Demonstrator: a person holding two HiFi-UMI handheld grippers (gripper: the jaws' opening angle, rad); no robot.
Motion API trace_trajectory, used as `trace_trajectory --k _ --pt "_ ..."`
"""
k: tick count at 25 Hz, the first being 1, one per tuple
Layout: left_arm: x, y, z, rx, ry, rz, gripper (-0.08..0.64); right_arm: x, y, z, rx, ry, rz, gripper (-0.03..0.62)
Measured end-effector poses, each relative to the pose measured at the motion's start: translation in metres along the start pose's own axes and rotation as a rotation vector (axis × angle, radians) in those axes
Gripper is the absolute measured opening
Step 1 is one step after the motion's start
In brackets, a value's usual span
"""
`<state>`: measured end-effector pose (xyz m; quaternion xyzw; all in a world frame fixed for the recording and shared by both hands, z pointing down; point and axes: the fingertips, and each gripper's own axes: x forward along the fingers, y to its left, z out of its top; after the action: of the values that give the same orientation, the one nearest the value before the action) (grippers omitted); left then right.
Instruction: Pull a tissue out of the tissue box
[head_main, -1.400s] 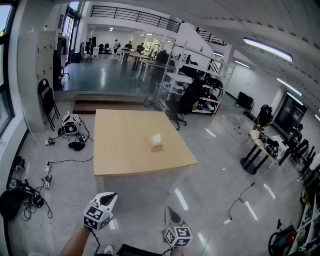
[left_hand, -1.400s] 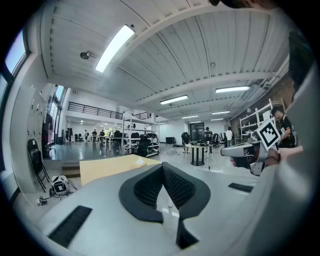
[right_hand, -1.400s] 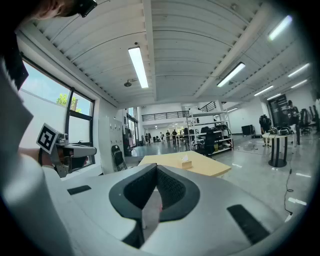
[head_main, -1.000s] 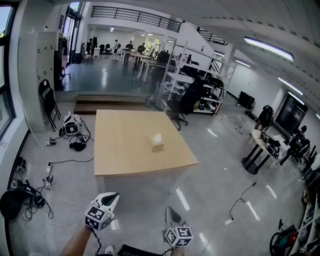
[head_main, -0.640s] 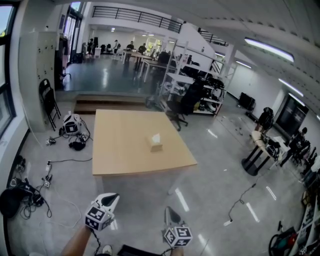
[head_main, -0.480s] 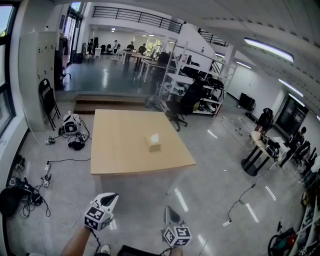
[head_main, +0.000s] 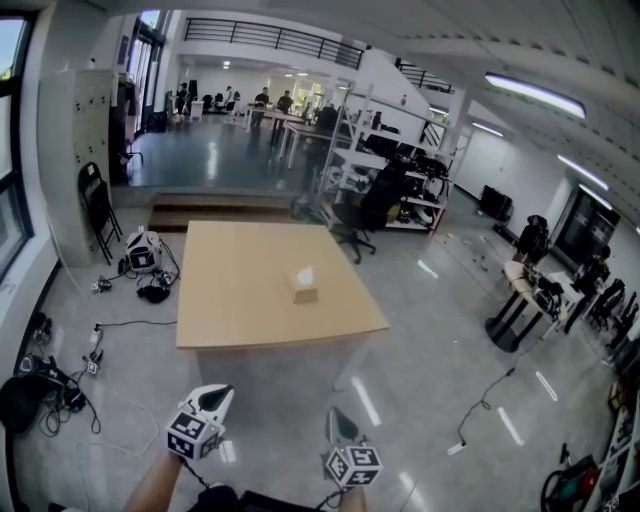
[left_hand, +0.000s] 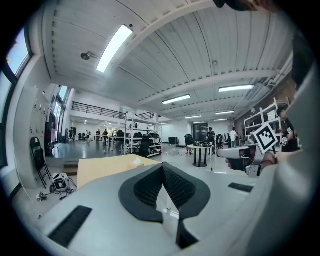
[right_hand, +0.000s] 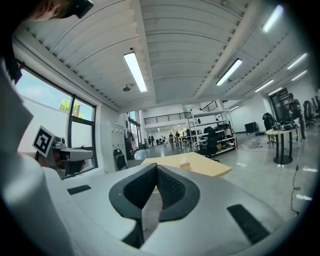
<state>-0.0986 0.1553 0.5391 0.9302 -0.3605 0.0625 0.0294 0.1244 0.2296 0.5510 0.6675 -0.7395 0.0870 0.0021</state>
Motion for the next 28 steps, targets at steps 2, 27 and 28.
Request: trace_trajectory --k 2,27,28 --pt "0.006 0.003 0.001 -0.003 0.006 0.006 0.008 0.003 -0.002 -0.003 -0.008 0.01 0.003 0.011" --pt "0.167 0.103 0.031 0.011 0.004 -0.021 0.008 0.175 -0.053 0.025 -0.018 0.025 0.004 0.011" --pt "0.174 0.108 0.031 0.01 0.005 -0.023 0.008 0.183 -0.054 0.026 -0.019 0.024 0.003 0.011"
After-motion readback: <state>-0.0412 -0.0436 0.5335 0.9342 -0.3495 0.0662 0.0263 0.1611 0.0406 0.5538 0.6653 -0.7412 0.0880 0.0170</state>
